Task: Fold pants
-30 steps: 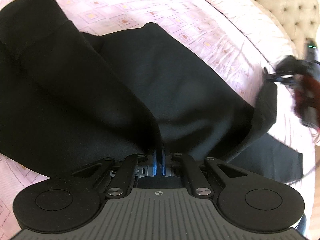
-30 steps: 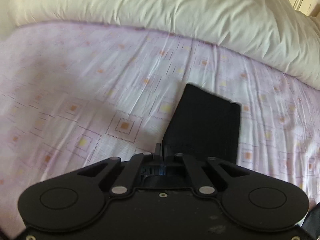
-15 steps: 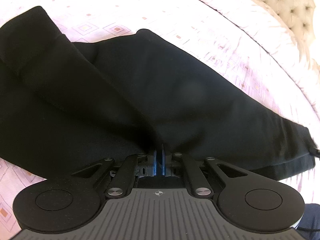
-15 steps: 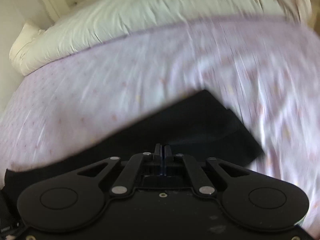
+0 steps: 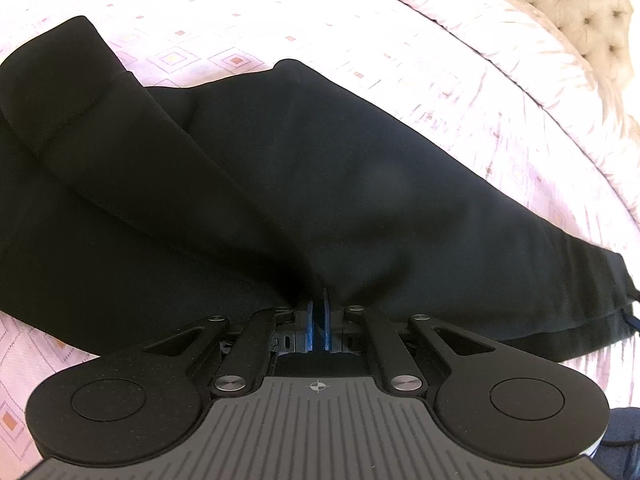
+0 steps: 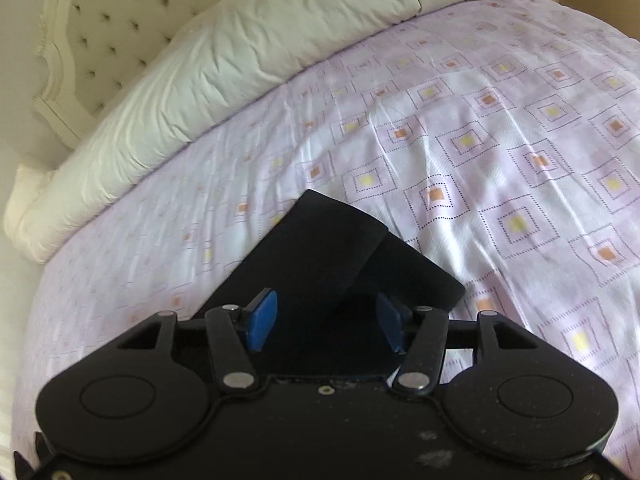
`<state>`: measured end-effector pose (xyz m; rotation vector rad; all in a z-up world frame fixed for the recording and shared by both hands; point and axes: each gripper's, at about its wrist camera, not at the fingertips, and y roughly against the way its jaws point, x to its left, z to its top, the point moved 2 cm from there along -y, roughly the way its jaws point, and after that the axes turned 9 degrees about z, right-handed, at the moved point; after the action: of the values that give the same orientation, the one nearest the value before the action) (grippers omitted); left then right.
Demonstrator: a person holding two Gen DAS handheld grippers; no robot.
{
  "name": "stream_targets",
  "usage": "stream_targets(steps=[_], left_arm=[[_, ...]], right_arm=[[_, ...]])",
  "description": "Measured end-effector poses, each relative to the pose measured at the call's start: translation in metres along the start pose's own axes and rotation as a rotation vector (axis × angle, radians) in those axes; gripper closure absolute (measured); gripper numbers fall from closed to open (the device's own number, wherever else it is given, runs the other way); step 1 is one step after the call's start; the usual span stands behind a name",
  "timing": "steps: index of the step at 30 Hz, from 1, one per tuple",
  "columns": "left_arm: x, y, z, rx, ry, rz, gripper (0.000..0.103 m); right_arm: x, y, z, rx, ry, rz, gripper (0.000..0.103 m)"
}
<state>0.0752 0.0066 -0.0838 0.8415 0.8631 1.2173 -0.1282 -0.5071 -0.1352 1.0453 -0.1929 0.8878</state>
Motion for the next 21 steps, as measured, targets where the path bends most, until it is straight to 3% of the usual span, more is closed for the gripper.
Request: stream_targets(steps=[2, 3, 10, 14, 17, 21], left_arm=[[0.002, 0.001, -0.001, -0.002, 0.014, -0.009, 0.098], [0.004, 0.004, -0.002, -0.004, 0.025, -0.014, 0.099], [0.008, 0.035, -0.019, -0.059, 0.008, -0.005, 0.099], [0.015, 0.020, -0.029, -0.005, 0.029, -0.006, 0.098], [0.017, 0.020, -0.033, -0.024, 0.024, -0.014, 0.096], [0.019, 0.030, -0.033, -0.030, 0.019, -0.020, 0.094]], right_arm=[[-0.004, -0.013, 0.000, 0.014, -0.018, -0.013, 0.071], [-0.004, -0.016, 0.001, 0.017, -0.025, -0.008, 0.097], [0.018, 0.028, -0.003, -0.044, 0.129, -0.030, 0.100], [0.006, 0.025, -0.009, 0.025, 0.146, -0.061, 0.100], [-0.008, 0.010, -0.017, 0.090, 0.092, -0.113, 0.100], [-0.005, 0.009, -0.020, 0.092, 0.096, -0.142, 0.096]])
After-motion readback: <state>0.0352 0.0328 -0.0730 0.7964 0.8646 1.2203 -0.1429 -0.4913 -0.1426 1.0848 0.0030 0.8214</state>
